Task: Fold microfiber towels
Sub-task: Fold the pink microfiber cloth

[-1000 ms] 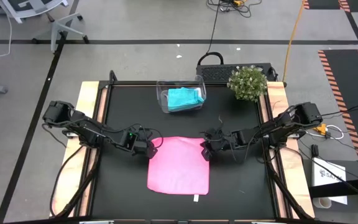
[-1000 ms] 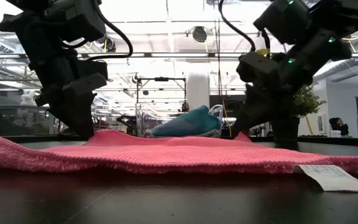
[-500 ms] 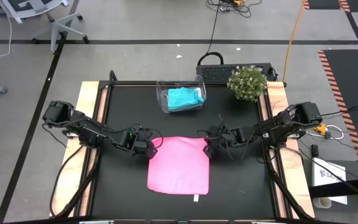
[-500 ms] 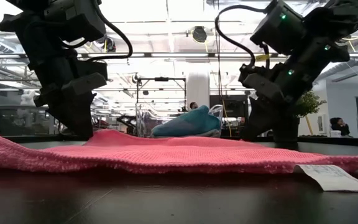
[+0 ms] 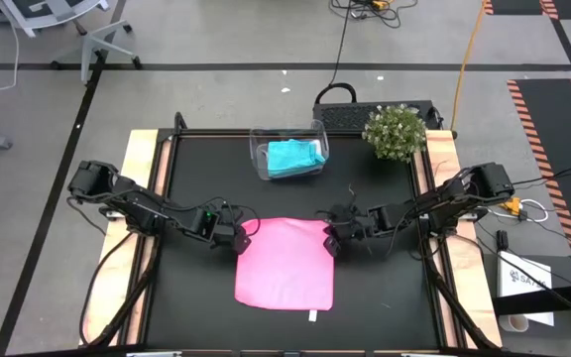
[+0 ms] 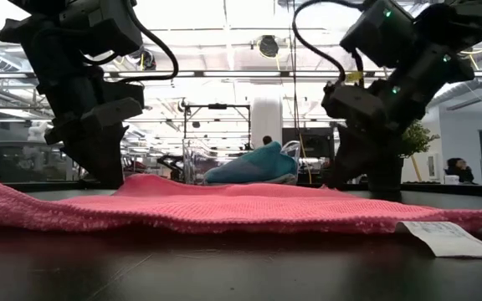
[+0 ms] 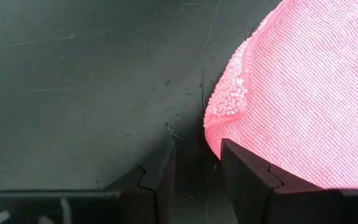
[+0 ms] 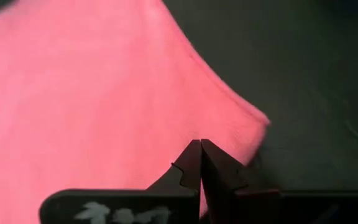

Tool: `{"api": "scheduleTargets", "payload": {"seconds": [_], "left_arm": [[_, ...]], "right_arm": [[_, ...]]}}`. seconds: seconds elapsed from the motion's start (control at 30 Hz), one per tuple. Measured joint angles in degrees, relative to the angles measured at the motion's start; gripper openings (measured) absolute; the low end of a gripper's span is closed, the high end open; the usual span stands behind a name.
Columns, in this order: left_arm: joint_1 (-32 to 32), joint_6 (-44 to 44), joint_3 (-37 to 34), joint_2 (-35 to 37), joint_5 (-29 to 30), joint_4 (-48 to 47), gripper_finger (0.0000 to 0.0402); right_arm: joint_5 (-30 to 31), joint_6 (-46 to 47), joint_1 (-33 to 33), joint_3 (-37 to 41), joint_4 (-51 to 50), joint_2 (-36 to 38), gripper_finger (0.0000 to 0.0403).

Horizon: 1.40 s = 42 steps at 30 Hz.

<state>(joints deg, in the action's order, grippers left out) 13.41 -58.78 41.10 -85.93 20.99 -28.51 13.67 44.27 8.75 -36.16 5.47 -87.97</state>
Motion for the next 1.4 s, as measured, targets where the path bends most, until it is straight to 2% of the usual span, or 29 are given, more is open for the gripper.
{"api": "scheduleTargets", "payload": {"seconds": [0.4, 0.63, 0.87, 1.0, 1.13, 1.4], "left_arm": [[0.0, 0.0, 0.0, 0.0, -0.1, -0.5, 0.0131], [0.0, -0.7, 0.0, 0.3, -0.7, -4.1, 0.0131], [-2.2, -2.1, 0.0, 2.6, -3.4, -3.4, 0.0131], [-3.8, 5.7, 0.0, 3.5, -3.5, 0.5, 0.0131], [-5.3, 16.7, 0.0, 3.5, -5.2, 3.7, 0.0131], [-9.9, 24.5, 0.0, 3.5, -10.3, 5.0, 0.0132]], "right_arm": [[1.2, -7.5, -3.3, -0.2, 0.6, -6.0, 0.0000], [0.9, -8.2, -5.4, 0.2, -3.5, 0.1, 0.0000], [-5.7, -10.9, -6.2, 0.2, -2.9, 5.7, 0.0000], [-9.1, -13.6, -7.1, 0.1, -3.1, 6.4, 0.0011], [-11.4, -14.0, -9.1, 0.1, -4.1, 6.5, 0.0043], [-12.3, -14.9, -13.0, 0.1, -5.4, 6.5, 0.0120]]}}
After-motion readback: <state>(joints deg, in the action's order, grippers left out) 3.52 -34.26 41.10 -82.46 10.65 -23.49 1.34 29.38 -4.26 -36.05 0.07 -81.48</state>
